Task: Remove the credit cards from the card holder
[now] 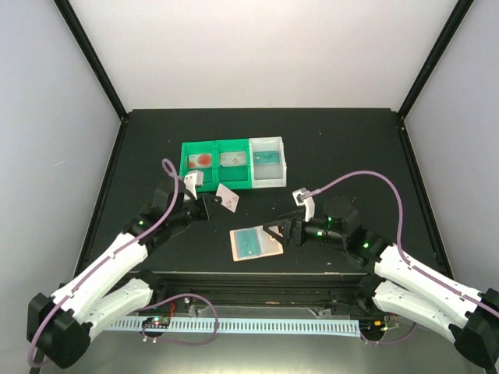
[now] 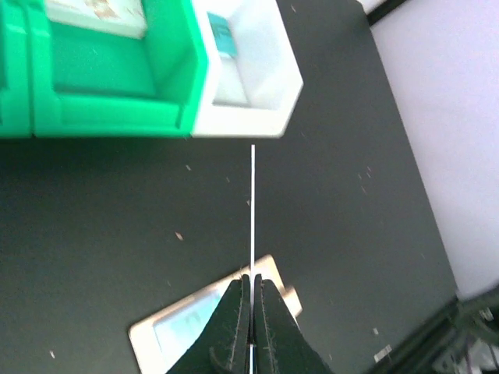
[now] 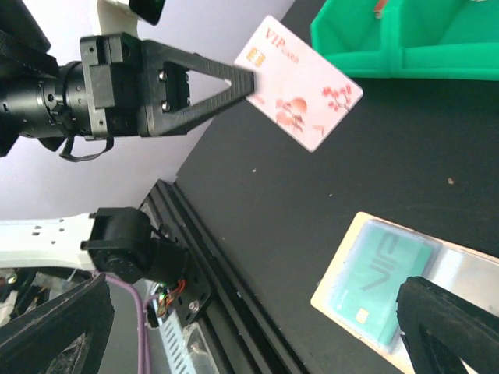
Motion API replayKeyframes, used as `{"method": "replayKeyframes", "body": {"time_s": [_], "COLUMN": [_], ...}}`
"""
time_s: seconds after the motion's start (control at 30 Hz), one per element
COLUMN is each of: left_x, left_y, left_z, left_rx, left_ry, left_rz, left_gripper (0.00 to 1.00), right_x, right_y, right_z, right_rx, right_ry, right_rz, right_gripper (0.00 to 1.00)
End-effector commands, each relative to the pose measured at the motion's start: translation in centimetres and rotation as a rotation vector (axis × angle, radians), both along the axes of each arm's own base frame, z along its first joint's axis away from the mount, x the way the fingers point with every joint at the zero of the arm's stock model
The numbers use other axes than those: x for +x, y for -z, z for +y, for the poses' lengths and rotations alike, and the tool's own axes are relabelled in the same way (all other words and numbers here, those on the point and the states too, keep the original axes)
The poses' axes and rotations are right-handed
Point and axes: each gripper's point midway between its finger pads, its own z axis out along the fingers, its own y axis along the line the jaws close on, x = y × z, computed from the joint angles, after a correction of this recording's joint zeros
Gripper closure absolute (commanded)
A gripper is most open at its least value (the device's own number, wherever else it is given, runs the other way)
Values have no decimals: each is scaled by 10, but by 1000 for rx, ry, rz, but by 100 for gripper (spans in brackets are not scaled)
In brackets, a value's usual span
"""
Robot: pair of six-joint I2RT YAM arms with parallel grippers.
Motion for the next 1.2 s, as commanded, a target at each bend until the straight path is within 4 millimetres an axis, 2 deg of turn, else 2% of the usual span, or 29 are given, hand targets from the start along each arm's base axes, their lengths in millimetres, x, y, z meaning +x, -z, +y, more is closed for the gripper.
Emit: {"method": "replayKeyframes", "body": {"time_s": [0.0, 0.2, 0.3, 0.43, 0.6, 0.9, 1.17], "left_x": [50, 102, 125, 154, 187, 228, 247], "left_y": [-33, -30, -28, -11, -3, 21, 40], "left_z": [8, 9, 6, 4, -1, 5, -1], "left_rx": [5, 48, 46, 47, 54, 115, 132], "left_ry": [-139, -230, -266, -328, -352, -444, -455], "left_rz": [-107, -101, -90, -66, -55, -26, 0], "left_gripper": [99, 98, 98, 98, 98, 99, 99], "right_x": [13, 19, 22, 24, 24, 22, 20], "right_y": [-11, -14, -9, -5, -2, 3, -6], "right_z": [-7, -6, -6, -3, -3, -4, -13], "right_rx": [-8, 3, -31, -62, -78, -77, -73], "right_ry": [89, 116, 122, 113, 109, 110, 132], "right_rz": [-14, -3, 6, 6, 3, 24, -12], "right_gripper": [0, 0, 0, 0, 0, 0, 0]}}
